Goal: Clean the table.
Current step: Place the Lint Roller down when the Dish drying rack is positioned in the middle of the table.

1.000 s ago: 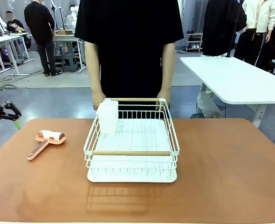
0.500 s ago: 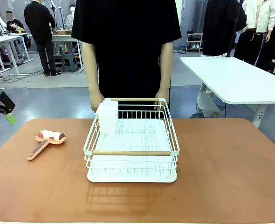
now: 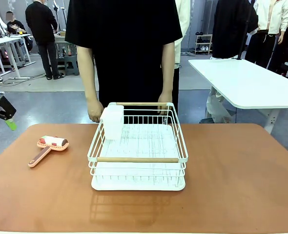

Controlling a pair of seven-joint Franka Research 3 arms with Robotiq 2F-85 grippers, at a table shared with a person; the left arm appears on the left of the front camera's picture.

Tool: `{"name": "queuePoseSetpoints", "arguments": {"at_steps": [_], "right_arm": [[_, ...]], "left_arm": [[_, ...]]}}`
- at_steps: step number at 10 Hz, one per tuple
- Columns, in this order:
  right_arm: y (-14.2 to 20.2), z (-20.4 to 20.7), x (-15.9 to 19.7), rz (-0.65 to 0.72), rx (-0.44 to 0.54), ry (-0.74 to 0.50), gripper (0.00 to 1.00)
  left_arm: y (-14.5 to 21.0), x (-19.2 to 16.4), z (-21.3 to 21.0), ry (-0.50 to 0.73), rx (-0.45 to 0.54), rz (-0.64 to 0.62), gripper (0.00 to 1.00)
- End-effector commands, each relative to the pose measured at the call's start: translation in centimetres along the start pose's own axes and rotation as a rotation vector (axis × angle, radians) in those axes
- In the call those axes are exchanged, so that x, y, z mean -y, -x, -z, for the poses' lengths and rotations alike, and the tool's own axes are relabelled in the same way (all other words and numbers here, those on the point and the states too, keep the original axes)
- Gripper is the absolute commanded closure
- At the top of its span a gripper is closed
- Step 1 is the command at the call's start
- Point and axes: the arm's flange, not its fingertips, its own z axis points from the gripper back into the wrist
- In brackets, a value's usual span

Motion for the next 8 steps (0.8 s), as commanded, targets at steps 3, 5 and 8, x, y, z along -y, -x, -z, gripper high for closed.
{"name": "queuePoseSetpoints", "arguments": {"at_steps": [3, 5, 8], "right_arm": [[-0.02, -0.16, -0.32, -0.010, 0.006, -0.015, 0.00], [-0.02, -0.16, -0.32, -0.010, 0.006, -0.015, 0.00], [-0.02, -0.16, -0.32, -0.010, 0.006, -0.015, 0.00]], "left_arm": [[0.06, 0.06, -0.28, -0.009, 0.007, -0.016, 0.00], [0.06, 0.06, -0.28, -0.009, 0.007, -0.016, 0.00], [0.06, 0.06, -0.28, -0.009, 0.007, -0.016, 0.00]]}}
